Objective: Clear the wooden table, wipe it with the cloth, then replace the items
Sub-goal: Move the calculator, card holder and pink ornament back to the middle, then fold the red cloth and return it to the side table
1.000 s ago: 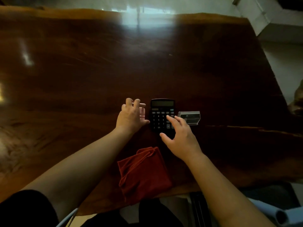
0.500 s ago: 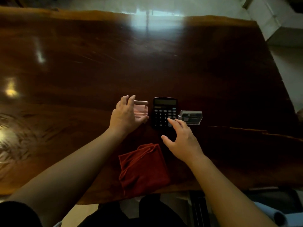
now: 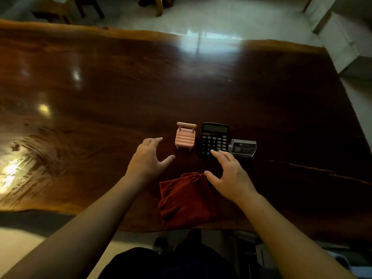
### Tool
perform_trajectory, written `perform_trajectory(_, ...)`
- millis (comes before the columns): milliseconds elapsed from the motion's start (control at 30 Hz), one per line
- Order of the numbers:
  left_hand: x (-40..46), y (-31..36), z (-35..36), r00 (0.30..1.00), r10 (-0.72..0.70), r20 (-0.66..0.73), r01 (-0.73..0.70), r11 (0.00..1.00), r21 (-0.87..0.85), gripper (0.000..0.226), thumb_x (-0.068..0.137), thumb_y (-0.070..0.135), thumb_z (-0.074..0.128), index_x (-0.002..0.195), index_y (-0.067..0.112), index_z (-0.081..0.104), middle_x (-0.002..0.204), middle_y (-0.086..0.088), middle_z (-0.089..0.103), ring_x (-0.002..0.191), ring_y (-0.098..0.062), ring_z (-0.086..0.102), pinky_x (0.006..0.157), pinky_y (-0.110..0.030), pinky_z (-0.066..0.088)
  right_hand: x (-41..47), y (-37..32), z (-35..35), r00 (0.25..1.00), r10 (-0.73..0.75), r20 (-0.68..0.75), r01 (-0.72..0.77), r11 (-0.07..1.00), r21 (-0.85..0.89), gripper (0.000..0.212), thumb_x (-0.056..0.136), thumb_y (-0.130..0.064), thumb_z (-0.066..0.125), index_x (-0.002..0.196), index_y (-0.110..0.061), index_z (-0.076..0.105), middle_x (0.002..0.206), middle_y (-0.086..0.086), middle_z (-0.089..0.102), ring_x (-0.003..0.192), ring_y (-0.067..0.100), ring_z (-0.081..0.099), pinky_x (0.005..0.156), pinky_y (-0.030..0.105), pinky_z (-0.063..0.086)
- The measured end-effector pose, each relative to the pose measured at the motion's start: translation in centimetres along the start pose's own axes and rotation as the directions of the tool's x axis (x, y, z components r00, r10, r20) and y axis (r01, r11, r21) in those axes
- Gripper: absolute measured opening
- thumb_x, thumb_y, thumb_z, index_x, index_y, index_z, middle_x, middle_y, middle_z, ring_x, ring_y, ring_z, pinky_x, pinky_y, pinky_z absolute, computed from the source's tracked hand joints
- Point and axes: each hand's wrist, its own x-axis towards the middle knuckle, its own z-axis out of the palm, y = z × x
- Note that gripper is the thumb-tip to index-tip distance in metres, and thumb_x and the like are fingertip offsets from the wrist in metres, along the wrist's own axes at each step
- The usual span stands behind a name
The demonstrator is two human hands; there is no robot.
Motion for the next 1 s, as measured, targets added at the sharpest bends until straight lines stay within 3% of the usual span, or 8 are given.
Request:
perform_trajectory(333,-2.1,-2.2,-2.3,0.982,0.093,0.163,-0.058,0.977,-0.205,0.092,0.077,0.067,0.072,0.151,0.026,0.038,0.152,-0.003,0.044,0.136,-0.02,0.044,0.104,-0.039,0.045,-3.1,-4.6,0.0,0.997,0.023,-0.071,-0.025,0.999,-0.028,0.077,0.089,-0.048,0.071,0.154,-0.028,0.034,0.156,-0.004,0.038,0.141,0.016,0.036,0.107,0.036,0.039)
perform_trajectory(467,-2.6,-3.3,-1.7,0.963,0.09,0.254,-0.033,0.975,-0.218,0.094,0.076,0.066,0.074,0.152,0.026,0.036,0.152,-0.004,0.044,0.134,-0.021,0.047,0.099,-0.035,0.045,-3.9,-5.4,0.9,0.995,0.072,-0.071,-0.073,0.997,-0.013,0.078,0.089,-0.046,0.072,0.154,-0.028,0.034,0.156,-0.004,0.038,0.141,0.016,0.037,0.108,0.039,0.042)
perform_trajectory(767,-2.7,-3.8,2.1,0.944,-0.047,0.326,0.119,0.971,-0.206,0.094,0.077,0.057,0.079,0.153,0.022,0.036,0.153,-0.006,0.044,0.134,-0.023,0.048,0.099,-0.035,0.045,-2.8,-3.1,3.7,0.982,0.186,0.015,-0.187,0.982,0.035,0.076,0.09,-0.043,0.072,0.154,-0.025,0.035,0.156,-0.002,0.039,0.14,0.018,0.04,0.101,0.033,0.04)
perform_trajectory(1000,-3.1,-2.3,5.7,0.893,-0.148,0.425,0.236,0.958,-0.163,0.091,0.08,0.052,0.079,0.153,0.02,0.035,0.152,-0.008,0.044,0.135,-0.025,0.047,0.105,-0.041,0.046,-1.0,-0.4,6.2,0.953,0.282,0.109,-0.285,0.958,0.021,0.074,0.091,-0.038,0.072,0.154,-0.022,0.035,0.155,0.005,0.043,0.138,0.023,0.044,0.106,0.042,0.044)
